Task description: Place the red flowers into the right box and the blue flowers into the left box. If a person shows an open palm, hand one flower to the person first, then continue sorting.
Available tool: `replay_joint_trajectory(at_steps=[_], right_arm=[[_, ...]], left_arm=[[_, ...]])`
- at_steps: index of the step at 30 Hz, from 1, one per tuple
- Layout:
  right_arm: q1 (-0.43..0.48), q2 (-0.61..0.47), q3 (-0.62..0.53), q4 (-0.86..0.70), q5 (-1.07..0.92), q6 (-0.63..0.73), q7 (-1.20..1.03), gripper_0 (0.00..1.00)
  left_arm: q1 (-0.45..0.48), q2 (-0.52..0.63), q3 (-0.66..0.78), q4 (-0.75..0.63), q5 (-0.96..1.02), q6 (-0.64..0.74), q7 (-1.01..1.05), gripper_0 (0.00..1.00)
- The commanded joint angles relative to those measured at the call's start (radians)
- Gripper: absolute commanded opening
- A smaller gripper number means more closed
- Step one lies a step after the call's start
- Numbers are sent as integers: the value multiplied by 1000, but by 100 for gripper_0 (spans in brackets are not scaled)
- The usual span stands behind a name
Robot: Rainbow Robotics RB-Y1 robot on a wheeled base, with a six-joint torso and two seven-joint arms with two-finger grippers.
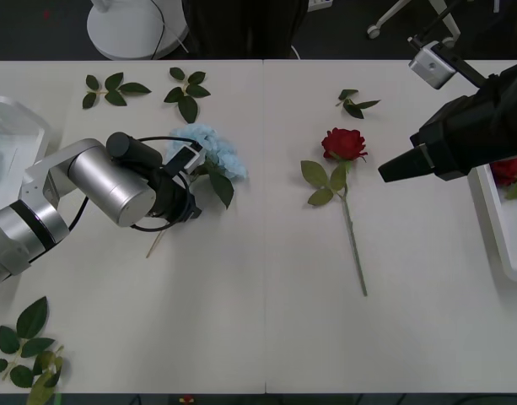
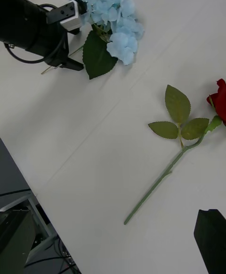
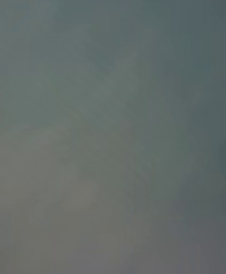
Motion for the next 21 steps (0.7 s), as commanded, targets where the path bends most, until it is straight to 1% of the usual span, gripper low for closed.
replay_joint_trajectory(at_steps=[1, 2, 3, 4, 5, 6, 8, 12, 16, 21], right_arm=[[-132, 62, 99, 33, 73, 7, -191, 100], [-140, 68, 110, 40, 85, 8, -213, 100], [-158, 77, 133, 54, 103, 18, -253, 100], [-166, 85, 141, 63, 111, 24, -273, 100], [-186, 99, 167, 82, 142, 45, -314, 100], [-193, 105, 176, 88, 152, 53, -329, 100], [-222, 132, 216, 114, 203, 87, -380, 100], [-241, 175, 267, 146, 289, 128, -460, 100], [-244, 228, 290, 191, 356, 131, -506, 100], [-253, 323, 303, 307, 453, 150, -523, 100]], left_arm=[[-33, -25, -40, 5, -42, 13, 1, 79], [-31, -25, -42, 5, -42, 13, 1, 67], [-31, -25, -42, 7, -42, 13, 1, 44], [-31, -25, -43, 7, -42, 13, 1, 31], [-31, -27, -43, 8, -41, 22, 1, 3], [-33, -25, -43, 8, -41, 28, 1, 0], [-31, -25, -43, 10, -38, 34, 1, 0], [-31, -27, -43, 25, -22, 34, -1, 0], [-31, -25, -43, 50, 2, 14, -6, 0], [-33, -20, -42, 54, 4, 8, -10, 0]])
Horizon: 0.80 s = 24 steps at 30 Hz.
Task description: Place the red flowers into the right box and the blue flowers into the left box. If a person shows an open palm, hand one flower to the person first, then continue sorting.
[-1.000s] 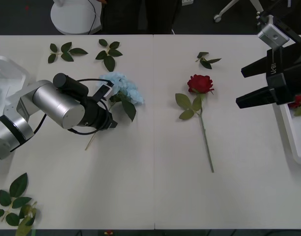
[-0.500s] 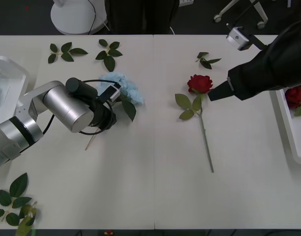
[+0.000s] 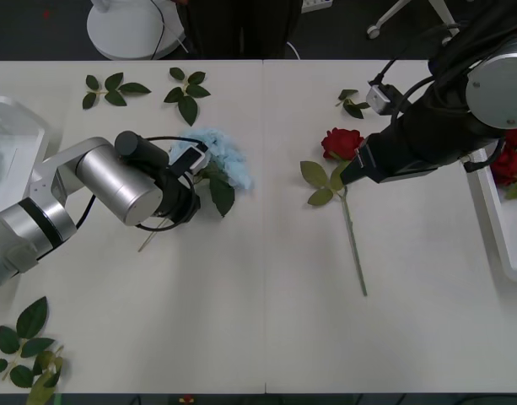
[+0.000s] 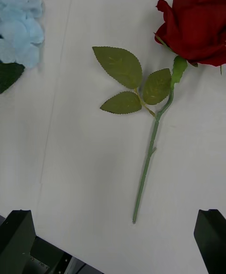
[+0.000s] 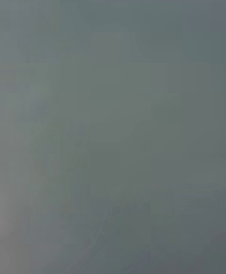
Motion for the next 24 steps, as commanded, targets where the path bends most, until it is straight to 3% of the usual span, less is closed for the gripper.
replay_joint_trajectory(at_steps=[1, 6, 14, 20, 24], right_arm=[[-53, 104, 9, 99, 79, 16, -27, 100], [-64, 167, 15, 194, 157, 16, -38, 100], [-73, 287, 41, 342, 319, -7, -50, 100], [-74, 362, 41, 418, 407, -50, -58, 100], [-74, 394, 41, 457, 428, -67, -59, 100]], left_arm=[[-13, 3, -28, 36, 10, -12, -10, 0], [-14, 54, 29, -35, 27, 40, -10, 0], [-20, 255, 358, -323, 148, 526, -10, 0], [-19, 368, 575, -398, 156, 795, -50, 0], [-17, 418, 648, -383, 117, 865, -128, 0]])
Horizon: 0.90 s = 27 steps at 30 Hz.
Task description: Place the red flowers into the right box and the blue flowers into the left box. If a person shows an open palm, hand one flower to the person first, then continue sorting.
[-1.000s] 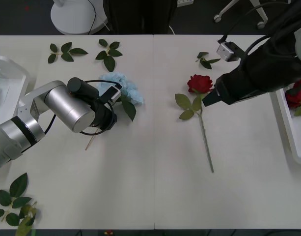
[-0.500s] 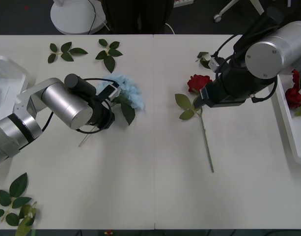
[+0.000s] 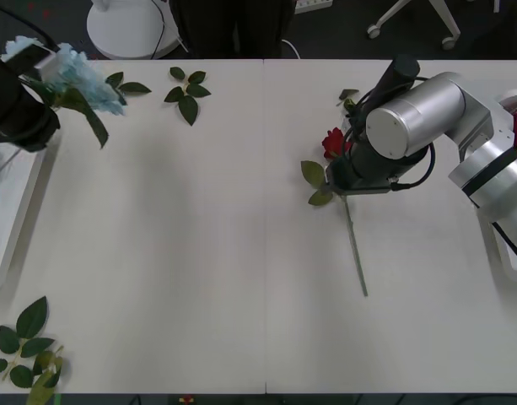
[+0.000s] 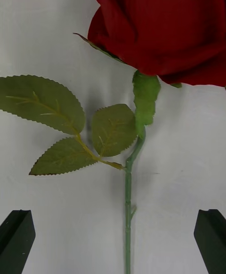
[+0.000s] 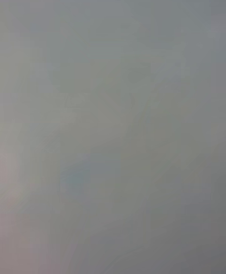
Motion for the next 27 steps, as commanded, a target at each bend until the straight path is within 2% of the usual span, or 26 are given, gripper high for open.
replay_joint_trajectory(at_steps=[1, 4, 11, 20, 27], right_arm=[[-50, 63, 4, 43, 42, -31, -49, 100], [-53, 84, 4, 71, 88, -37, -44, 100], [-54, 110, 4, 122, 121, -48, -38, 100], [-58, 144, 4, 209, 109, -109, -29, 100], [-58, 149, 7, 223, 106, -118, -21, 100]], left_arm=[[-9, 117, 98, 11, -45, 72, -165, 0], [28, 160, 158, 76, -78, 63, -242, 0], [148, 215, 253, 217, -182, -63, -368, 0], [265, 227, 281, 307, -254, -201, -365, 0], [321, 225, 281, 339, -259, -282, -357, 1]])
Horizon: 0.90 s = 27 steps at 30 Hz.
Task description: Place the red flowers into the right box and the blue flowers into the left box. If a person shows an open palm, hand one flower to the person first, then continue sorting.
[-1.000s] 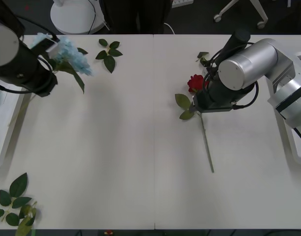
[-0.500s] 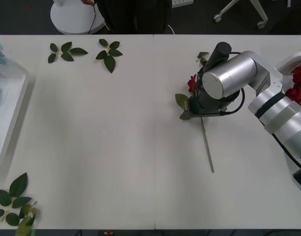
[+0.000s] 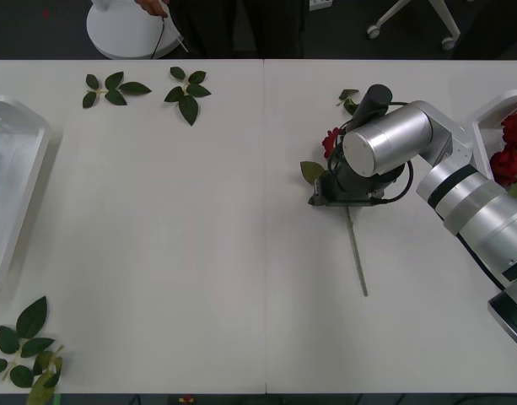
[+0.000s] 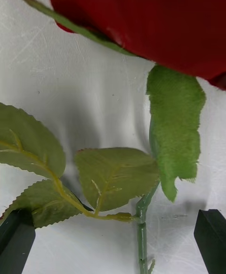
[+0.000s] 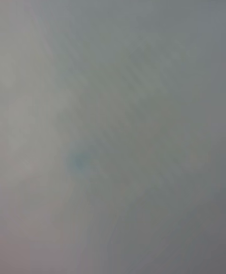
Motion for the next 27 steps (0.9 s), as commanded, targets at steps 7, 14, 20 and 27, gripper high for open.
replay_joint_trajectory(at_steps=[7, 14, 20, 27], right_arm=[[-54, 40, 20, 87, -14, -77, 4, 100], [-64, 46, 33, 133, -24, -104, 30, 32], [-64, 46, 34, 148, -23, -113, 53, 0], [-68, 38, 36, 163, -52, -127, 82, 0]], left_arm=[[39, 57, 34, 86, -4, -107, 13, 90], [41, 57, 34, 92, 19, -122, -3, 100], [42, 57, 34, 92, 62, -127, -14, 100], [42, 59, 45, 91, 133, -126, -33, 100]])
